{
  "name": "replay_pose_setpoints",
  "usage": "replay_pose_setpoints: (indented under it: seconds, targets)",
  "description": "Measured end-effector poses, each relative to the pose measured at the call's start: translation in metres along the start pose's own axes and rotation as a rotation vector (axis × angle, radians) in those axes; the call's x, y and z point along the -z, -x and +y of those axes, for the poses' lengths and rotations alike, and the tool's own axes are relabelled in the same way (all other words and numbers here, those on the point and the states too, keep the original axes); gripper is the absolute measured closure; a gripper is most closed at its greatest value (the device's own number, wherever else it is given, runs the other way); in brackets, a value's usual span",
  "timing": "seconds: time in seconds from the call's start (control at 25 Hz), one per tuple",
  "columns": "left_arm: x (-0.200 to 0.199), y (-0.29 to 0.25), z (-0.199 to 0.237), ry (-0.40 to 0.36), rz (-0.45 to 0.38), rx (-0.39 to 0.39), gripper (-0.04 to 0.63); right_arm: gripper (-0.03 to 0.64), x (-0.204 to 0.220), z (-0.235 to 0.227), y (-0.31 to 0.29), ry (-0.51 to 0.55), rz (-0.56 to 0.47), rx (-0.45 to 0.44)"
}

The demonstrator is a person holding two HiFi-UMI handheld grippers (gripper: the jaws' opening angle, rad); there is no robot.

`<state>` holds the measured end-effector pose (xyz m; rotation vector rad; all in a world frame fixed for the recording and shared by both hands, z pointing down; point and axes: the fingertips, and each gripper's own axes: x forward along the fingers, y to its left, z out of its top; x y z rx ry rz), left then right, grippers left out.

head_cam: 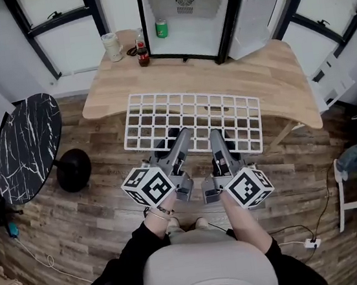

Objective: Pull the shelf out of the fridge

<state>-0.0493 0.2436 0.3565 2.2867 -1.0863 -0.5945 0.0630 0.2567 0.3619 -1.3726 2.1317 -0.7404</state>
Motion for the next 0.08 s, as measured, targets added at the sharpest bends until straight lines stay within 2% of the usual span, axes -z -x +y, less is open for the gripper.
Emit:
replay_pose_setpoints:
  seconds: [0.08]
  targets:
    - [0.0002, 0.0015, 0.0006, -0.002, 0.001, -0.003, 0.440, 0.486, 0.0015, 0.0004, 0.0005, 0.000, 0.003, -0.001]
